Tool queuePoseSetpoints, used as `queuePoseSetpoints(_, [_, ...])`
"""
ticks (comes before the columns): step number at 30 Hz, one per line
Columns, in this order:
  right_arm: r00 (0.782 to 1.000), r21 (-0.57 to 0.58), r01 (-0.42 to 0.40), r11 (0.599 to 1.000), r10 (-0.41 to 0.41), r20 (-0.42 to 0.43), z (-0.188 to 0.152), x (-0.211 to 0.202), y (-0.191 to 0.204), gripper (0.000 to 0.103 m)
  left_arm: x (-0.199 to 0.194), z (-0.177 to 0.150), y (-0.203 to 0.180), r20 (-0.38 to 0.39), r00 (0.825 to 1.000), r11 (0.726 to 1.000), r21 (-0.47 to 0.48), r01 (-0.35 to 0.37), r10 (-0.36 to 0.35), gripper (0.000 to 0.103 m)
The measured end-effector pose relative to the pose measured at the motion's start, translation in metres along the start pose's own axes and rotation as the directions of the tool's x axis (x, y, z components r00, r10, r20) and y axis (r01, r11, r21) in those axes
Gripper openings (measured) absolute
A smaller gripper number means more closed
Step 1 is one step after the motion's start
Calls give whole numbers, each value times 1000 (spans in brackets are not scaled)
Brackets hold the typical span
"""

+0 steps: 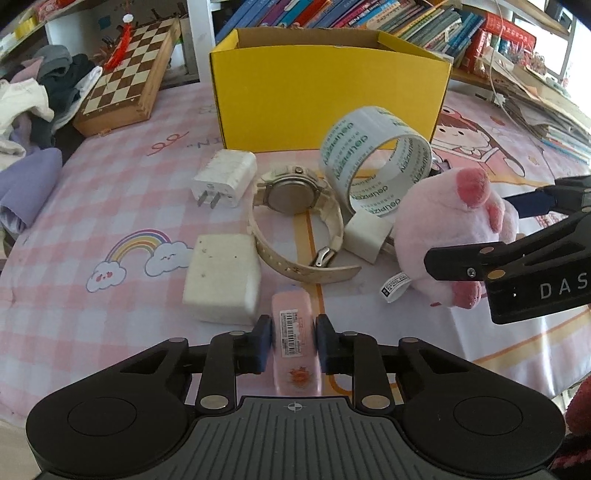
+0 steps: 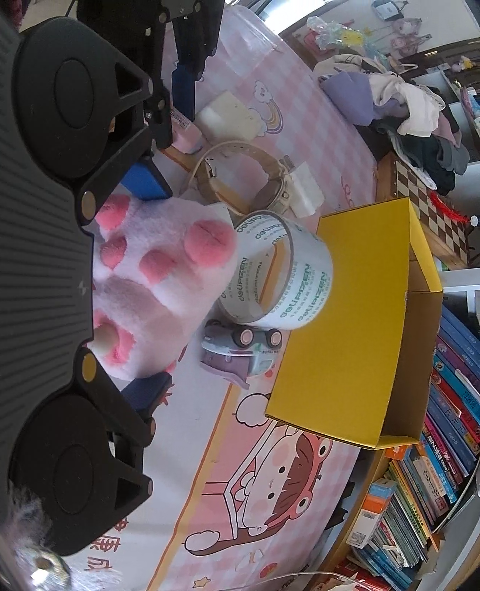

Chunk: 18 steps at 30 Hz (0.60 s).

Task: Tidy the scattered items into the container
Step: 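Grasp the pink plush pig with the right tool while the left tool grasps the pink USB stick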

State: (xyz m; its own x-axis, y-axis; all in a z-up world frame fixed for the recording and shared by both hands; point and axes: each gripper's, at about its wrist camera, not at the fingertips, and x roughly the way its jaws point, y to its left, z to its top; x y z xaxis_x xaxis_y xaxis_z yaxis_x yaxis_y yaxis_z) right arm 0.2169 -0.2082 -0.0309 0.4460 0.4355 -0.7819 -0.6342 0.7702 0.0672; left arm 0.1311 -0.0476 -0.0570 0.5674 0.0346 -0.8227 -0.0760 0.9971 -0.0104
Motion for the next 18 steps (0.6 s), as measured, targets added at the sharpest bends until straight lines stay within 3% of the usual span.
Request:
queuePoseSetpoints(6, [1000, 7, 14, 1000, -14, 17, 0, -5, 1, 84, -5, 1, 5, 22, 1000, 1000, -19, 23, -22, 24])
queuePoseSetpoints(18, [997, 61, 61, 996, -64, 46, -8, -22, 7, 83, -20, 0, 12, 77, 994, 997, -2, 78, -77, 24])
